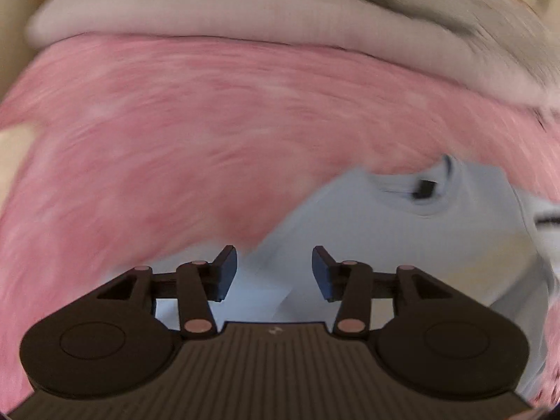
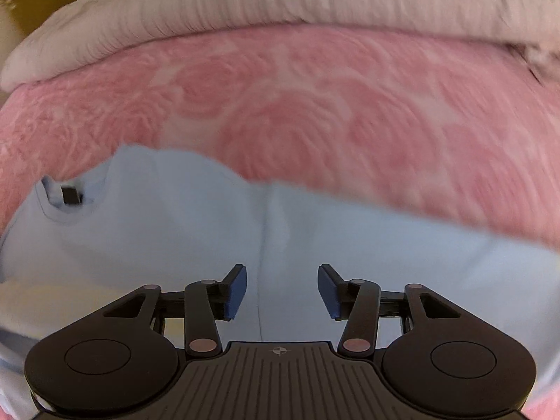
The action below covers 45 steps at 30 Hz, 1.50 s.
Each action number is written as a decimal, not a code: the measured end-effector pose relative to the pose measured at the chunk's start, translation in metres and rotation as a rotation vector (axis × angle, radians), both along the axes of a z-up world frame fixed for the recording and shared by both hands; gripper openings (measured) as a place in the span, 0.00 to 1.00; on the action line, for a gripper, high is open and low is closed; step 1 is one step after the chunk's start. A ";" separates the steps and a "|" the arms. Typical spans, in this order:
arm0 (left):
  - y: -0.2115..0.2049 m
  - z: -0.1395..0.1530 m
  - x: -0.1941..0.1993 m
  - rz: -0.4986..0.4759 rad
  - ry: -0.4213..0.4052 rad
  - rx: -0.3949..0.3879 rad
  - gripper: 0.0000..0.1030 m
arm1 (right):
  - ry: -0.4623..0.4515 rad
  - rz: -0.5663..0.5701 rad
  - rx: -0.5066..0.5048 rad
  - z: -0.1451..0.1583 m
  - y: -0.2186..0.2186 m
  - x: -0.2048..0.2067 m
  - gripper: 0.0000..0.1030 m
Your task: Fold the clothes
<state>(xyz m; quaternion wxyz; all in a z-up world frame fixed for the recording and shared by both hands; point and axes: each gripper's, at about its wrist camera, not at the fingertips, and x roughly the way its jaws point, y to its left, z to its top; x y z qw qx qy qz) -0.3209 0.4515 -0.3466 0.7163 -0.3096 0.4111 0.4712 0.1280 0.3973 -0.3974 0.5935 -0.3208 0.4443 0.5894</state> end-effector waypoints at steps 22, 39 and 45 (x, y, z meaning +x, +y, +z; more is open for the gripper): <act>0.032 -0.047 0.030 -0.170 0.148 0.071 0.03 | -0.130 0.381 0.203 -0.014 0.056 -0.022 0.03; 0.046 0.011 0.033 0.028 -0.034 0.117 0.29 | 0.090 -0.230 0.306 0.050 0.001 0.050 0.47; -0.098 -0.023 -0.038 0.248 -0.209 -0.253 0.30 | 0.369 -0.518 0.019 -0.005 -0.150 0.044 0.47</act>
